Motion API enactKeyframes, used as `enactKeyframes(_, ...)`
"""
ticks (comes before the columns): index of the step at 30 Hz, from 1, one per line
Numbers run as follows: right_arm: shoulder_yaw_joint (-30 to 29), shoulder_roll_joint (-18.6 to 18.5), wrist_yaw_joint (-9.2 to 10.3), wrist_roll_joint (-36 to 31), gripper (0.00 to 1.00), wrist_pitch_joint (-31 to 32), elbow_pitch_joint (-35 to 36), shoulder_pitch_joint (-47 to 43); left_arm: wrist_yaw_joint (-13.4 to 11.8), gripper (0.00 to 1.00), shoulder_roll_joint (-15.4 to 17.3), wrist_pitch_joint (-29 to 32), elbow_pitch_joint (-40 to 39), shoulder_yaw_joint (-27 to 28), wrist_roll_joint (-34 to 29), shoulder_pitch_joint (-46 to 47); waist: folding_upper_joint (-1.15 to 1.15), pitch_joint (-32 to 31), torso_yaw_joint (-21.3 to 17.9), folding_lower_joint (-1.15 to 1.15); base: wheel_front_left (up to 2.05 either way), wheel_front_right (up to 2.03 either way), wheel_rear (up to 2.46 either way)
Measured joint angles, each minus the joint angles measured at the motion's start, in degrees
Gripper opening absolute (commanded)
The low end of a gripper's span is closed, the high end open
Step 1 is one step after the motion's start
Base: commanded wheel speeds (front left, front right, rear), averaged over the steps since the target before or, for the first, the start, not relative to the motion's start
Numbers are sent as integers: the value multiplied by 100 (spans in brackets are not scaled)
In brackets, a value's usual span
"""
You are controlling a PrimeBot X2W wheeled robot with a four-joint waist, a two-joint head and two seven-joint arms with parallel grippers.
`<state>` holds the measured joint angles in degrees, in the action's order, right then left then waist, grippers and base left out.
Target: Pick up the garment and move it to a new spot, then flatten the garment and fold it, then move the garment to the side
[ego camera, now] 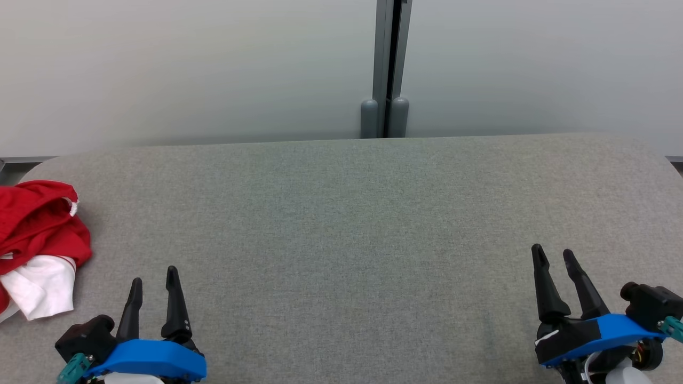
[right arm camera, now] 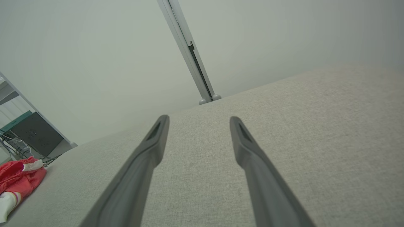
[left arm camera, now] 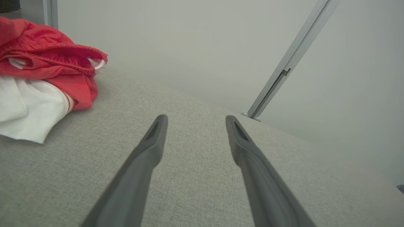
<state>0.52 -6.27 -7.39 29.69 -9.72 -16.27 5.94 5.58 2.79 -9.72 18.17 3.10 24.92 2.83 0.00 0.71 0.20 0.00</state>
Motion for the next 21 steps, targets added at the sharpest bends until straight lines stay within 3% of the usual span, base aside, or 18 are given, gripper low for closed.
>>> enactKeyframes(21, -163, 25, -1, -1235, 100, -256, -129, -29, -55, 100, 3, -260, 56, -21, -1117, -37, 0, -18, 35, 0, 0, 0, 0)
